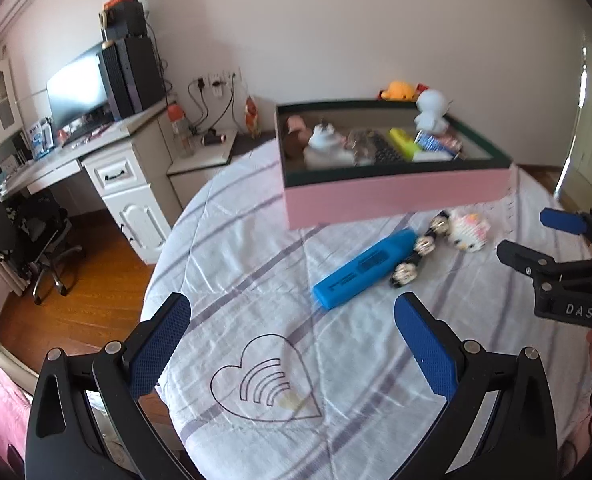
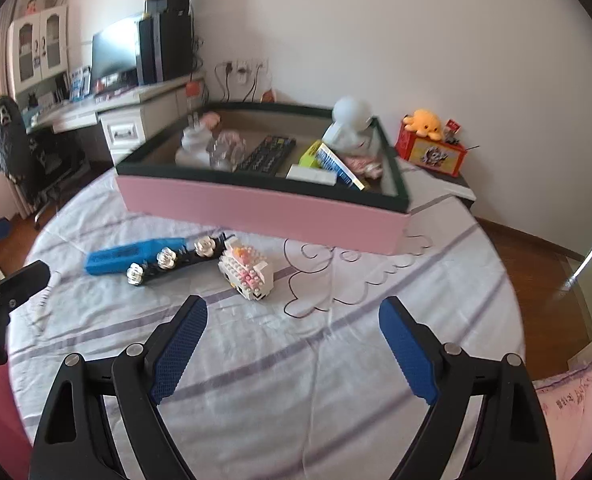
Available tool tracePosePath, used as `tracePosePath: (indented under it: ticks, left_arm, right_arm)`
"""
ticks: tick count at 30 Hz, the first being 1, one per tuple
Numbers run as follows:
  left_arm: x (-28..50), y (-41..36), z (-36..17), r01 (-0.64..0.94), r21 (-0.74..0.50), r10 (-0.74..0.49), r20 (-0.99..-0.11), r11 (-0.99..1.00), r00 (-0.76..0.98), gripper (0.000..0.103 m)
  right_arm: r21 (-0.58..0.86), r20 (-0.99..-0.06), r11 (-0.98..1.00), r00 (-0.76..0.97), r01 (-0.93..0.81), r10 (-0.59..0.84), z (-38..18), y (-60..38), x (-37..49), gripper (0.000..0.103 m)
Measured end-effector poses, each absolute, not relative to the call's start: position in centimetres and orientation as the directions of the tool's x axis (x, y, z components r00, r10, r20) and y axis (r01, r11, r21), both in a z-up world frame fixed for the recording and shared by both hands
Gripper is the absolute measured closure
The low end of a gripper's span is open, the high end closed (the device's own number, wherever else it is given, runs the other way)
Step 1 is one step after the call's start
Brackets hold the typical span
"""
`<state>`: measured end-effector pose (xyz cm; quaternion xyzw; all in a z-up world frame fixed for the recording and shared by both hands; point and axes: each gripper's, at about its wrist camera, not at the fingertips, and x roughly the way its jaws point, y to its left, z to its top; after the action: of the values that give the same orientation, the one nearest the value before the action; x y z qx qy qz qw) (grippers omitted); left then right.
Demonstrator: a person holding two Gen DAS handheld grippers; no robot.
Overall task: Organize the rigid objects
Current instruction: 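Grasp the blue highlighter with the left tool while the right tool grasps the pink-and-white block toy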
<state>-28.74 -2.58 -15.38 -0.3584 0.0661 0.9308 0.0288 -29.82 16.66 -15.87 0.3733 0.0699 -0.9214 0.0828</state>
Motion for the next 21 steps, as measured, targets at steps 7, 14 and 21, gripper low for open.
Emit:
tracePosePath:
  ticks: [7, 14, 21]
  left_arm:
    - [-30.8, -3.3, -17.4, -0.104, 0.1, 0.003, -0.708, -0.989, -0.707, 0.0]
    - [-32.3, -2.9, -18.9, -0.13, 0.12, -0.001, -0.737, -0.984, -0.676, 0.0]
    - [-33.7, -2.0, -19.5, -0.185, 0.138, 0.017, -0.755, -0.973, -0.656, 0.0]
  right_arm:
    - [-0.053, -0.753, -0.966, -0.646, 0.252, -0.127, -18.2, 15.6, -33.5, 0.014]
    - [-0.04, -0.783, -0.946, -0.598, 0.322, -0.17, -18.9, 14.5, -35.6, 0.032]
    - [-0.002, -0.777, -0.938, -0.591, 0.346, -0.216, -18.9, 15.6, -35.2, 0.069]
